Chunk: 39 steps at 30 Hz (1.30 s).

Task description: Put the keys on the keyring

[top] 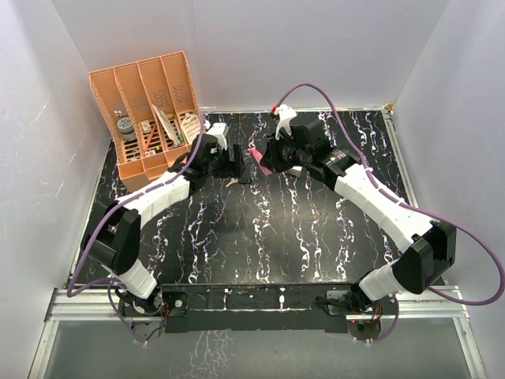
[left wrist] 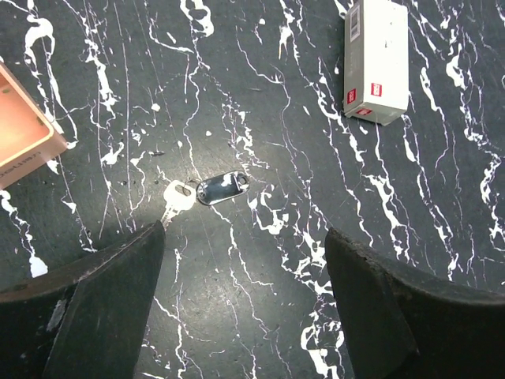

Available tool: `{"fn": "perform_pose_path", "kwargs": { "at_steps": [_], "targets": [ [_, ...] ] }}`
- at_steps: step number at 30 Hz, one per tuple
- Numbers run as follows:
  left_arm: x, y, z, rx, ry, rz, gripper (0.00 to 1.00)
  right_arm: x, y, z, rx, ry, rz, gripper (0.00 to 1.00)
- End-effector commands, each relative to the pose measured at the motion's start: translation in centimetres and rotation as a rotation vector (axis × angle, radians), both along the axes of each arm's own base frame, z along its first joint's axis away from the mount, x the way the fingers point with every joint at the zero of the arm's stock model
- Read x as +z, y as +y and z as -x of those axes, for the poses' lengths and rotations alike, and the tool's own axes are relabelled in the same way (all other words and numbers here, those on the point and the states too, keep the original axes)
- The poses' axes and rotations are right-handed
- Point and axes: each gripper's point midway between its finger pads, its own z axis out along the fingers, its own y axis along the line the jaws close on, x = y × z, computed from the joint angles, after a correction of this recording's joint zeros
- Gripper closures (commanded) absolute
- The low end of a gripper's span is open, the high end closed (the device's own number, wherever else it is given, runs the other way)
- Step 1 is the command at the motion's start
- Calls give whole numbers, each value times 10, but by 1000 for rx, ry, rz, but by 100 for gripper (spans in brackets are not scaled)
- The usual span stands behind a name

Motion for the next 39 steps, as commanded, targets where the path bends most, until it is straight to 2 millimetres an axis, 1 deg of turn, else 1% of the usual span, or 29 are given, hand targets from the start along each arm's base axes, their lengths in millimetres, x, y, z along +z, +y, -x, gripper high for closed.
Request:
{"fn": "perform_pose_path", "kwargs": {
  "at_steps": [1,7,9,13,14,16,17,23,27,29,39],
  "targets": [
    [46,3,-3,34,-106,53,18,35,-3,-6,-20,-94,-31,100],
    [60,15,-1,84,-156,52,15,35,-6,-8,-36,-95,-22,100],
    [67,19,0,99,-187,65,14,33,-7,-7,-41,-93,-17,100],
    [81,23,4,107,-240,96,14,30,-8,-7,-45,-90,-11,100],
    [82,23,6,104,-249,103,13,29,-8,-7,-46,-89,-11,100],
    [81,21,8,92,-265,118,13,29,-9,-7,-47,-90,-12,100],
    [89,21,11,81,-291,136,13,29,-8,-7,-45,-91,-12,100],
    [105,16,20,21,-369,186,14,28,-9,-7,-38,-94,-1,100],
    [113,9,26,-30,-390,207,14,19,-12,-9,-38,-76,46,100],
    [115,7,28,-50,-388,204,15,11,-12,-11,-33,-53,78,100],
    [118,4,35,-129,-419,150,15,-2,-12,-13,-14,35,166,100]
  ]
}}
